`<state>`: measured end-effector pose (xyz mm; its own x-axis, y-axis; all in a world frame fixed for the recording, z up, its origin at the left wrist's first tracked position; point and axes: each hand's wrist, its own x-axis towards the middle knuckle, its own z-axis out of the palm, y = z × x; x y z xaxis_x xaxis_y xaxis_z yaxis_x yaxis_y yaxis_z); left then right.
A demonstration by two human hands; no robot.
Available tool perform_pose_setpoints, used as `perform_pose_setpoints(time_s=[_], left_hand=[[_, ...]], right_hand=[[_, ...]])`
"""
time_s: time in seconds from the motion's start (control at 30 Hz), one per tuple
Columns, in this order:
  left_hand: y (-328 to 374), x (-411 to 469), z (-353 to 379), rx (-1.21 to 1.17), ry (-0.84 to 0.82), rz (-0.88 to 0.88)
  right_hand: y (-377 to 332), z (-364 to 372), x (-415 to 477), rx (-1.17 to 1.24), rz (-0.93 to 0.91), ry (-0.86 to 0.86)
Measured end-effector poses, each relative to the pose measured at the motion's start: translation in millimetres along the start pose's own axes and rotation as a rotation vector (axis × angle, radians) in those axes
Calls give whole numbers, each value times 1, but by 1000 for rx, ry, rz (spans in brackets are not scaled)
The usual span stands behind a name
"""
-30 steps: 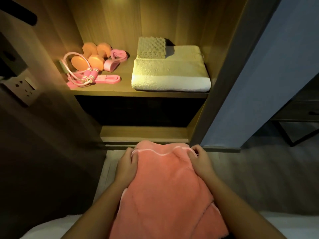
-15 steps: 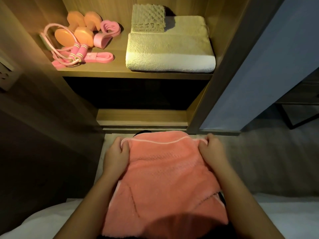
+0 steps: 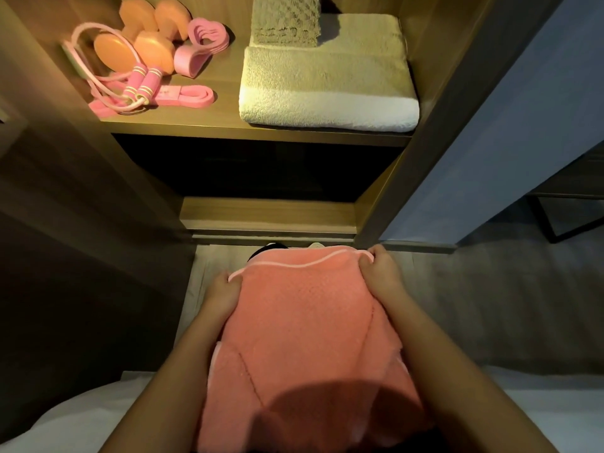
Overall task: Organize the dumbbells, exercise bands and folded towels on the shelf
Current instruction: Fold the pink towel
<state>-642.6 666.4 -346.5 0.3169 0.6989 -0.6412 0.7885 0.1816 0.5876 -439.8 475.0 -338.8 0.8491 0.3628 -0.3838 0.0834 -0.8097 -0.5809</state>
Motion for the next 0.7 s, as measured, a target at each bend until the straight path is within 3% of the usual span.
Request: perform_pose_setpoints(time_s=[0.13,0.37,0.57,0.7], left_hand=[[5,-1,1,3,-60,-41],[0,1,-5,-119,-150,-65],[-1,2,-22,-108,-324,-69],[-5,6,-31,-135,-207,9]], right_hand=[[5,0,-2,130,-32,2],[1,-1,-2,89,-184,75],[-1,-7,0,114,-211,-7],[1,-15,-1,234,-151,25]])
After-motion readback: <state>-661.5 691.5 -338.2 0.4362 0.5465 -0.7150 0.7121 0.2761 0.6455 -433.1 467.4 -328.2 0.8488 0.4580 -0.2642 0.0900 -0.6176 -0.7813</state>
